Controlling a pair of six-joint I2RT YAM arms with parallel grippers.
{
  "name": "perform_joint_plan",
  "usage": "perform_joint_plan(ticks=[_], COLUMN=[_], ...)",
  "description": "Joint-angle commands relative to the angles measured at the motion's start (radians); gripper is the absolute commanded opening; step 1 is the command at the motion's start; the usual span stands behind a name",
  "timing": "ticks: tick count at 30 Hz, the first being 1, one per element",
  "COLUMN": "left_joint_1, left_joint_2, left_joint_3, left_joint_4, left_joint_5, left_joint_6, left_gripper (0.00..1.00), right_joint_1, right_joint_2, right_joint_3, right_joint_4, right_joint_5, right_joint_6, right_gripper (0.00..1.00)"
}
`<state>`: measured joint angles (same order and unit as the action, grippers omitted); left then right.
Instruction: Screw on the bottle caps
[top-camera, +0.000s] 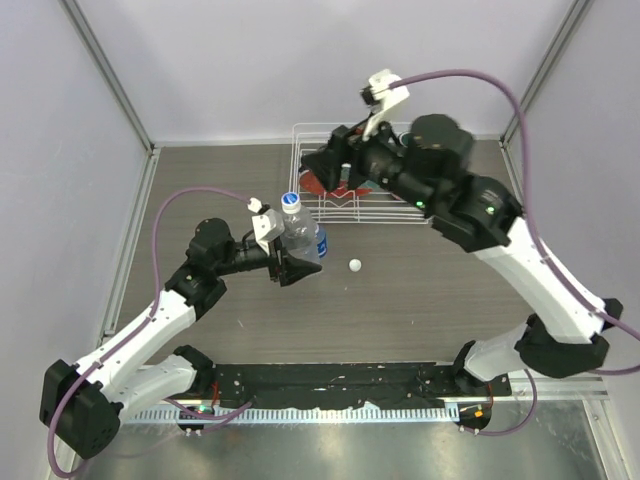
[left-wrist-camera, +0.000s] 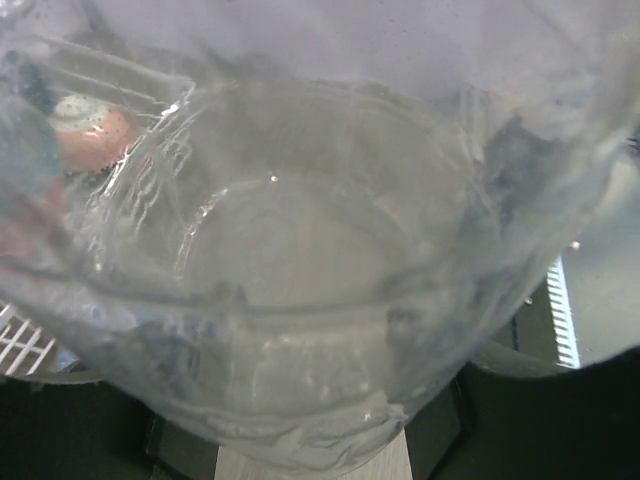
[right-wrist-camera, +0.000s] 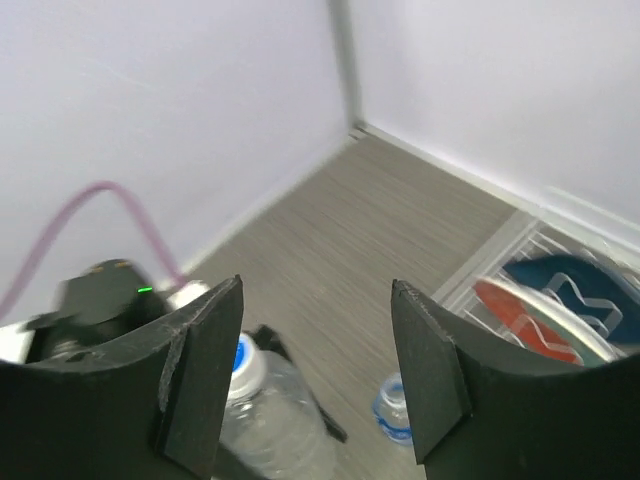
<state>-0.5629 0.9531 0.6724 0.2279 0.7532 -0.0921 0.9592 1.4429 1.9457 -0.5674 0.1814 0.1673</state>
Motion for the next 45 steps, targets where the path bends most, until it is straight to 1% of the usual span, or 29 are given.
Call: perform_joint_plan(ticks=[1, 3, 4, 7, 11, 14, 22, 31, 34, 38, 41, 42, 43, 45], left_joint_1=[0.003, 0.006, 0.008, 0.006, 0.008, 0.008, 0.006, 0.008, 0.008, 0.008, 0.008, 0.008, 0.006, 0.008], left_joint_2=[-0.014, -0.013, -0.01, -0.007, -0.005, -0.005, -0.007, -0.011, -0.014, -0.02, -0.022, -0.02, -0.022, -0.02], left_joint_3=[0.013, 0.015, 0.022, 0.029, 0.032, 0.033, 0.036, 0.035, 0.035, 0.03, 0.026, 0.026, 0.026, 0.026], left_joint_4=[0.05, 0.054, 0.051, 0.044, 0.036, 0.037, 0.044, 0.037, 0.039, 0.041, 0.042, 0.042, 0.044, 0.045], left_joint_5=[0.151, 0.19, 0.204, 0.245, 0.265, 0.267, 0.262, 0.285, 0.282, 0.282, 0.279, 0.279, 0.278, 0.273], left_joint_6=[-0.02, -0.031, -0.041, -0.058, -0.061, -0.063, -0.061, -0.06, -0.061, -0.06, -0.06, -0.058, -0.058, -0.058], left_gripper=[0.0, 0.0, 0.0, 0.0, 0.0, 0.0, 0.0, 0.0, 0.0, 0.0, 0.0, 0.0, 0.0, 0.0], right_joint_1=[-0.04, -0.057, -0.06, -0.071, -0.089, -0.1, -0.1, -0.108, -0.111, -0.12, -0.135, -0.137, -0.14, -0.14], right_joint_2=[-0.062, -0.073, -0.087, -0.098, -0.102, -0.102, -0.064, -0.021, 0.002, 0.007, 0.01, 0.011, 0.011, 0.008], right_joint_3=[-0.049, -0.071, -0.102, -0.139, -0.165, -0.188, -0.214, -0.202, -0.185, -0.2, -0.206, -0.208, -0.206, -0.214], right_joint_4=[0.08, 0.084, 0.096, 0.103, 0.109, 0.12, 0.123, 0.13, 0.133, 0.144, 0.158, 0.162, 0.166, 0.178], right_joint_5=[-0.483, -0.589, -0.676, -0.782, -0.822, -0.846, -0.843, -0.852, -0.862, -0.82, -0.818, -0.827, -0.841, -0.864], right_joint_6=[-0.061, -0.118, -0.133, -0.181, -0.196, -0.193, -0.19, -0.195, -0.187, -0.184, -0.17, -0.17, -0.169, -0.169], right_gripper=[0.65, 0.63, 0.62, 0.62, 0.61, 0.61, 0.61, 0.57, 0.53, 0.52, 0.52, 0.5, 0.44, 0.35])
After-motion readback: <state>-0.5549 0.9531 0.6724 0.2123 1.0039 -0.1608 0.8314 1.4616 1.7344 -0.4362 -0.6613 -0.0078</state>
